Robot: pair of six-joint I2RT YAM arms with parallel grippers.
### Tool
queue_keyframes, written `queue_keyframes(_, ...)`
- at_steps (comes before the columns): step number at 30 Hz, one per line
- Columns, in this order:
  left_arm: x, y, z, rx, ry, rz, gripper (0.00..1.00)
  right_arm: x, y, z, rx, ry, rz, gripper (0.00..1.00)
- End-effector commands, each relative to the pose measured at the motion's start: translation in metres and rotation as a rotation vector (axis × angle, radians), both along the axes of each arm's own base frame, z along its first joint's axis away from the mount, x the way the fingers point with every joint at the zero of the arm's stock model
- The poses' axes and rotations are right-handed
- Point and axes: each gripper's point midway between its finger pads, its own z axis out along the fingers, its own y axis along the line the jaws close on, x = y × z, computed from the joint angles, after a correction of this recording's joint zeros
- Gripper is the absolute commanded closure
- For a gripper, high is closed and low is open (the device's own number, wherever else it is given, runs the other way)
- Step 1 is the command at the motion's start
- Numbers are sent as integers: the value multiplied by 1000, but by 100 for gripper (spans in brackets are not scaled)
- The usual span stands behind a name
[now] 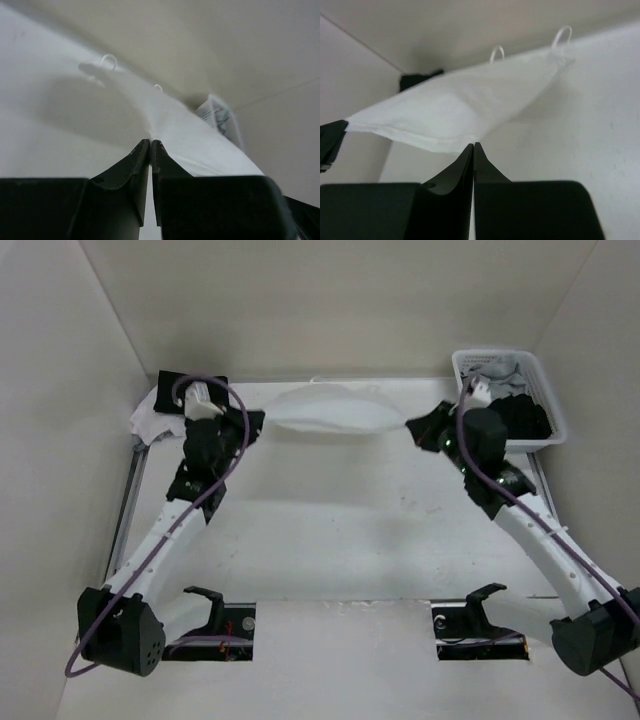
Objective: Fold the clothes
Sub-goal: Flatten the tank top out, then fold the tank top
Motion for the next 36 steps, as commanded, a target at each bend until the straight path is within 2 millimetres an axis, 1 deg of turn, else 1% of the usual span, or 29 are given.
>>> queue_keyframes(1, -33, 16, -114, 41, 170, 32, 95, -21, 11, -105, 19, 169, 9, 97)
queue_keyframes(2, -43, 20, -135, 39, 206, 37, 95, -27, 12, -125, 23, 205, 12, 97)
queue_keyframes(3, -57, 23, -163, 41, 255, 37, 94, -39, 14, -154, 29, 261, 18, 97)
queue_keyframes(4, -67, 25, -180, 44, 285, 37, 94, -46, 16, -172, 35, 293, 21, 97)
queue_keyframes(5, -87, 32, -210, 39, 342, 44, 94, -57, 18, -191, 43, 330, 29, 97)
queue_keyframes(7, -106, 37, -232, 35, 386, 39, 94, -90, 26, -233, 60, 426, 55, 97)
queue_keyframes(8, -112, 38, -237, 35, 398, 35, 94, -107, 30, -247, 70, 461, 69, 97)
queue_keyframes(9, -126, 40, -247, 31, 435, 26, 94, -121, 34, -255, 74, 479, 86, 97)
queue_keyframes(10, -138, 41, -254, 27, 471, 22, 94, -141, 39, -263, 80, 506, 109, 97)
queue_keyframes(11, -149, 40, -259, 27, 506, 13, 95, -169, 45, -271, 92, 551, 135, 97)
queue_keyframes(13, -168, 42, -264, 17, 573, 16, 95, -193, 48, -274, 96, 578, 158, 97)
queue_keyframes(15, -180, 42, -258, -15, 589, 25, 95, -221, 48, -273, 94, 611, 188, 97)
queue_keyframes(16, -183, 42, -255, -28, 593, 31, 95, -226, 47, -271, 92, 617, 189, 97)
queue_keyframes(17, -185, 42, -245, -46, 578, 45, 96, -234, 45, -265, 85, 619, 196, 97)
queue_keyframes(18, -179, 46, -229, -44, 544, 71, 96, -235, 45, -255, 75, 607, 203, 96)
queue_keyframes(20, -161, 47, -203, -32, 469, 90, 96, -220, 42, -237, 59, 553, 180, 96)
queue_keyframes(22, -140, 46, -180, -29, 410, 96, 96, -196, 40, -219, 43, 499, 148, 97)
queue_keyframes(24, -108, 41, -158, -37, 350, 102, 96, -157, 33, -200, 10, 424, 99, 97)
queue_keyframes(25, -95, 39, -151, -40, 332, 104, 96, -148, 32, -197, 5, 412, 95, 97)
queue_keyframes(26, -79, 37, -145, -36, 318, 111, 96, -129, 30, -191, 1, 390, 81, 97)
queue_keyframes(27, -56, 32, -139, -35, 302, 116, 96, -100, 25, -184, 13, 369, 61, 97)
queue_keyframes(28, -45, 29, -136, -33, 295, 115, 96, -89, 25, -182, 18, 366, 58, 97)
queue_keyframes(29, -29, 27, -133, -29, 288, 123, 96, -73, 23, -180, 19, 359, 49, 97)
queue_keyframes(30, -13, 25, -135, -32, 292, 136, 96, -56, 21, -180, 20, 358, 35, 97)
queue_keyframes(31, 4, 18, -136, -35, 294, 128, 96, -36, 20, -180, 18, 358, 21, 97)
queue_keyframes(32, 14, 17, -137, -30, 293, 132, 96, -26, 19, -180, 11, 356, 14, 97)
queue_keyframes(33, 32, 14, -142, -18, 301, 143, 96, -8, 18, -181, 2, 356, 1, 97)
queue_keyframes(35, 56, 13, -148, -23, 309, 153, 96, 13, 18, -181, -4, 358, -8, 97)
queue_keyframes(36, 64, 14, -151, -19, 314, 161, 96, 27, 18, -183, -6, 362, -14, 97)
